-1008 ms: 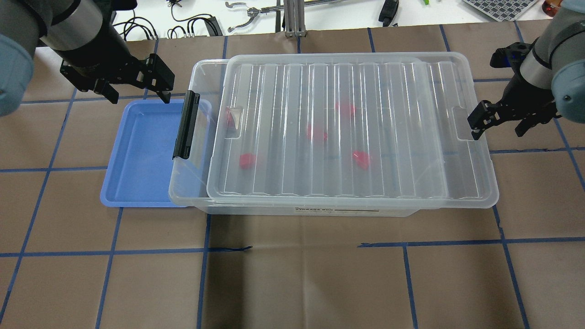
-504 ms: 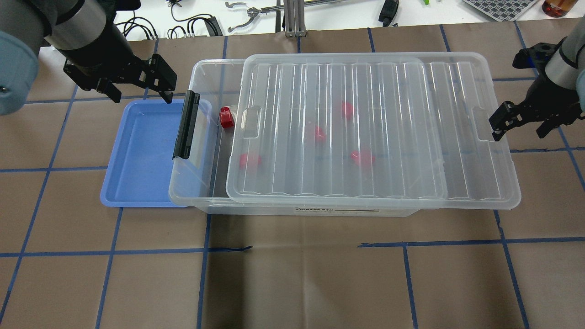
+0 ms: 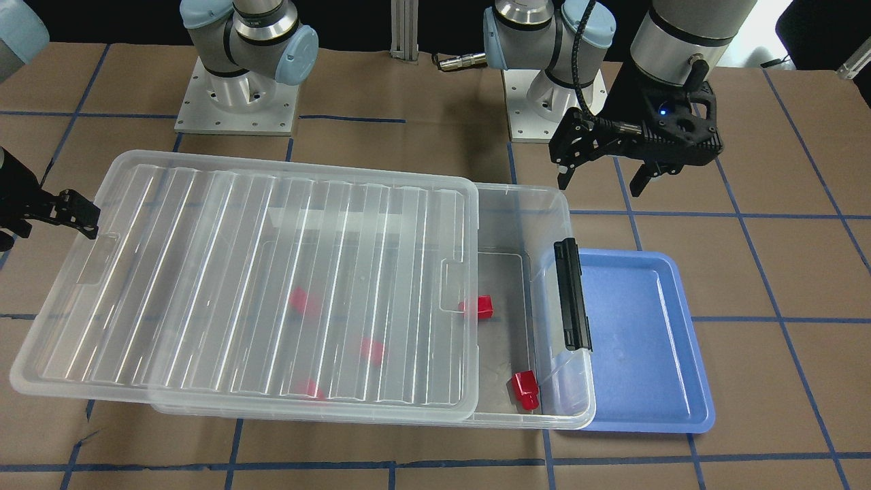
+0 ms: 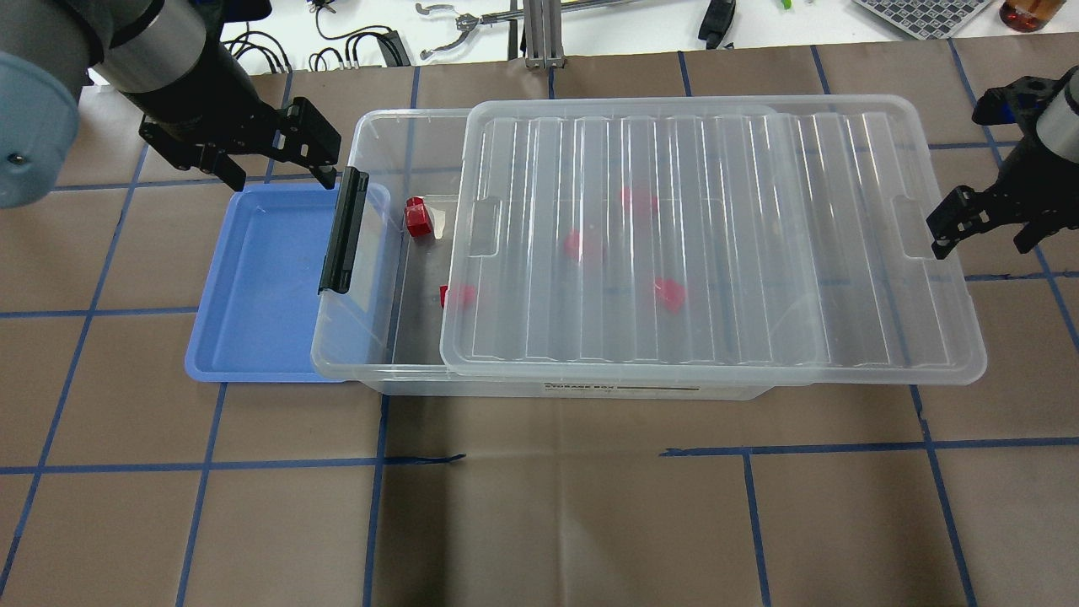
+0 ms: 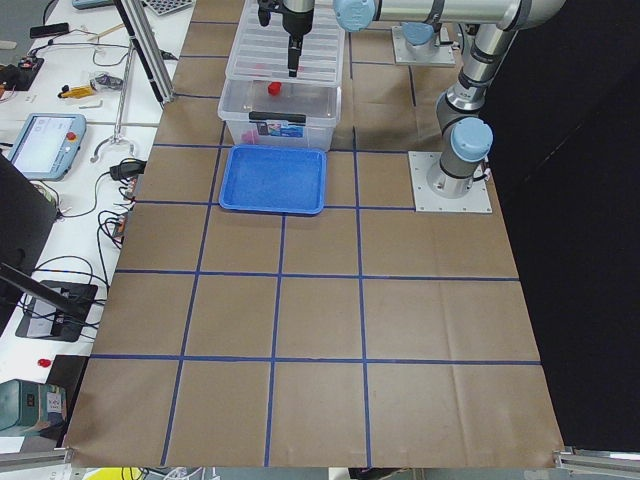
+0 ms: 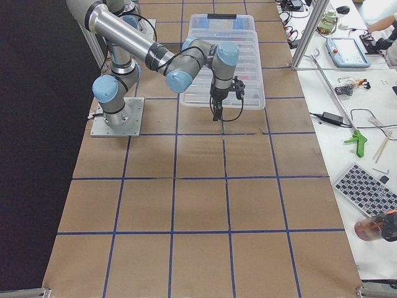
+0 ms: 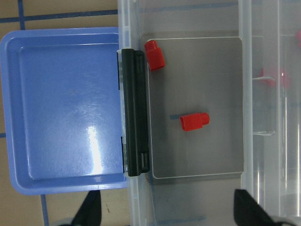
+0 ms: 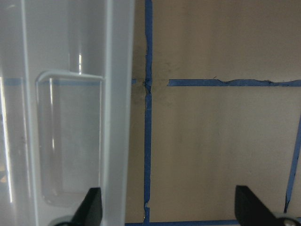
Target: Place red block in blue tray from box
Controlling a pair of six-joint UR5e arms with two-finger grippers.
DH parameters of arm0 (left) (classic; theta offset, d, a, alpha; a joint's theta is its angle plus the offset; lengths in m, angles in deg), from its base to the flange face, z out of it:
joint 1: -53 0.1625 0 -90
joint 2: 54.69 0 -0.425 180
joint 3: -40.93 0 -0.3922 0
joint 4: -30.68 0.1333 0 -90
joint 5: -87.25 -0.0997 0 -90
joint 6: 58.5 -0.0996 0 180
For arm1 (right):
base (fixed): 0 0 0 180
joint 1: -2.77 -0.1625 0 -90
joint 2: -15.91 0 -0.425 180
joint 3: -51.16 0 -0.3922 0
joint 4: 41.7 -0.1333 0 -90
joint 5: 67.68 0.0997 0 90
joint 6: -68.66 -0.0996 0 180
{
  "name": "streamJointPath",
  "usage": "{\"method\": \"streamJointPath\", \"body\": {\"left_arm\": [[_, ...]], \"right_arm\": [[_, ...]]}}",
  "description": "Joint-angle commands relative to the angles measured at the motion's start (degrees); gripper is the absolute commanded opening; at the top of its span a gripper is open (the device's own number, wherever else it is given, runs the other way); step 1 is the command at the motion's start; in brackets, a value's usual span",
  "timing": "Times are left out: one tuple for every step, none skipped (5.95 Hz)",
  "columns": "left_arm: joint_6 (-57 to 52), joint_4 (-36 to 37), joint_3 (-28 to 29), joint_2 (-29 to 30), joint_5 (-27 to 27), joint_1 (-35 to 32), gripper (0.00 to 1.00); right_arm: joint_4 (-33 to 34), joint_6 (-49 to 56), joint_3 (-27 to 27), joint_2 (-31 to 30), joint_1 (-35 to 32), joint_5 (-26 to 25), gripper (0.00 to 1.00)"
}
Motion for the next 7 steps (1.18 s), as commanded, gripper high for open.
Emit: {"method": "streamJointPath", "body": {"left_arm": [[-4.19,-1.66,-1.3,1.39,-2.12,-0.9,0.98],[-9.76,-0.45,-1.14,2.79,-2.92,-1.25,0.98],[-17.91,0.0,-1.75,3.41,-2.93,-1.34,0.93],[-25.04,2.87,-4.54,3.33,-2.93,-1.42,0.94],[-29.63,7.17,-7.96,3.51,-2.85,-2.03,0.96],[-30.72,9.73,-9.91,3.51,-2.93,-4.3,0.98],[-38.22,11.06,-10.19,5.33,-2.93,-5.46,0.98]], "right_arm": [[1.21,2.62,0.18,0.03,1.53,-0.94,1.0],[1.56,3.24,0.27,-0.06,2.58,-1.99,1.0],[1.57,4.29,0.27,-0.06,3.81,-2.0,1.0],[1.57,4.39,0.44,-0.06,4.87,-2.0,1.0],[1.57,4.39,0.44,-0.06,5.49,-2.09,1.0],[1.57,4.39,0.44,-0.15,5.84,-2.09,1.0],[1.39,4.3,0.53,-0.76,5.84,-2.09,1.0]]}}
